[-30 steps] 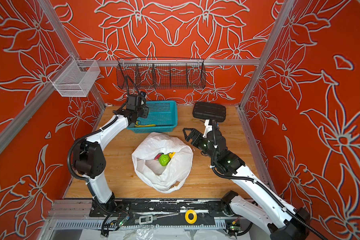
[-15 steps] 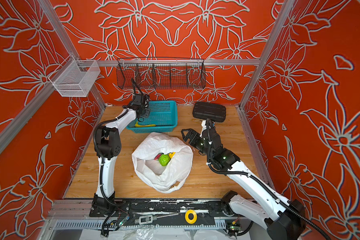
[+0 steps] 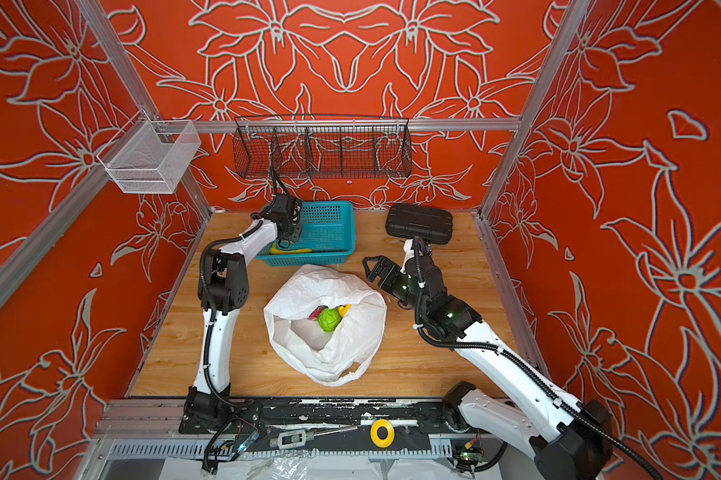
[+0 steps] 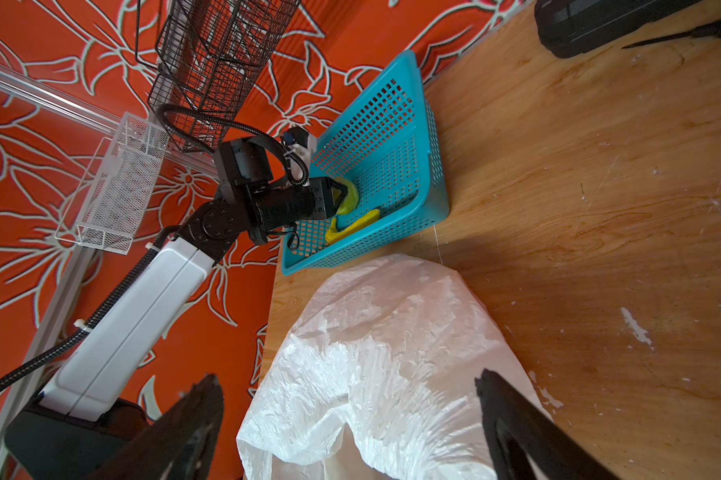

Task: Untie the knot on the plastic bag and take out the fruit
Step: 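Carry the pear to the teal basket with left gripper while right draws back, then open the left gripper to drop the pear into the teal basket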

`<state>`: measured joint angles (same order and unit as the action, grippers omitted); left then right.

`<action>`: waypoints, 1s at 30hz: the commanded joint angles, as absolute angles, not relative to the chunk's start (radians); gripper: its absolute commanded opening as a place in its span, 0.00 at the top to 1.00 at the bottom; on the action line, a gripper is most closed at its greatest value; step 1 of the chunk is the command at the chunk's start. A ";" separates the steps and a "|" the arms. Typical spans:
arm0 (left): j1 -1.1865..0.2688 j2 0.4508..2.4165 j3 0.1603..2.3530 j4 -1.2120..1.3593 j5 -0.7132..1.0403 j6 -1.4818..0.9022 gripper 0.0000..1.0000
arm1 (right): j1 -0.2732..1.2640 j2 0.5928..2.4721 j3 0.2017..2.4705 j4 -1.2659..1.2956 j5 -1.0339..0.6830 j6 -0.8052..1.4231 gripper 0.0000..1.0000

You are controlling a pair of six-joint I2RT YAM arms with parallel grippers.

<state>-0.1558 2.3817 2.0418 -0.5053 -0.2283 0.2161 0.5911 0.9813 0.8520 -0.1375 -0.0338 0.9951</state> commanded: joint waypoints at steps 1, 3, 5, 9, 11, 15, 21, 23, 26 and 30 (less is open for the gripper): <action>-0.140 2.371 2.018 -0.531 -0.227 0.207 0.48 | 0.592 0.956 0.862 -0.146 -0.026 1.002 0.03; -0.139 2.357 2.017 -0.543 -0.226 0.200 0.38 | 0.593 0.953 0.862 -0.147 -0.028 1.006 0.03; -0.140 2.339 2.016 -0.561 -0.224 0.189 0.32 | 0.594 0.949 0.862 -0.147 -0.031 1.006 0.03; -0.140 2.286 2.002 -0.590 -0.226 0.169 0.24 | 0.594 0.941 0.863 -0.148 -0.036 1.008 0.03; -0.140 2.237 1.976 -0.591 -0.216 0.156 0.17 | 0.592 0.933 0.865 -0.154 -0.043 1.002 0.03; -0.140 2.110 1.878 -0.557 -0.185 0.121 0.13 | 0.595 0.908 0.850 -0.159 -0.045 0.993 0.03; -0.140 1.894 1.700 -0.498 -0.083 0.017 0.11 | 0.594 0.882 0.843 -0.197 -0.077 0.977 0.03; -0.141 1.807 1.641 -0.486 -0.019 -0.032 0.11 | 0.596 0.881 0.861 -0.218 -0.112 0.957 0.03; -0.142 1.665 1.545 -0.446 0.093 -0.116 0.10 | 0.598 0.888 0.897 -0.265 -0.158 0.918 0.03; -0.174 1.486 1.453 -0.418 0.211 -0.185 0.08 | 0.607 0.902 0.911 -0.266 -0.220 0.885 0.04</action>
<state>-0.1501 1.5822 1.5002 -0.4572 0.0727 -0.0998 0.5976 0.8974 0.8692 -0.2470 -0.1528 0.9283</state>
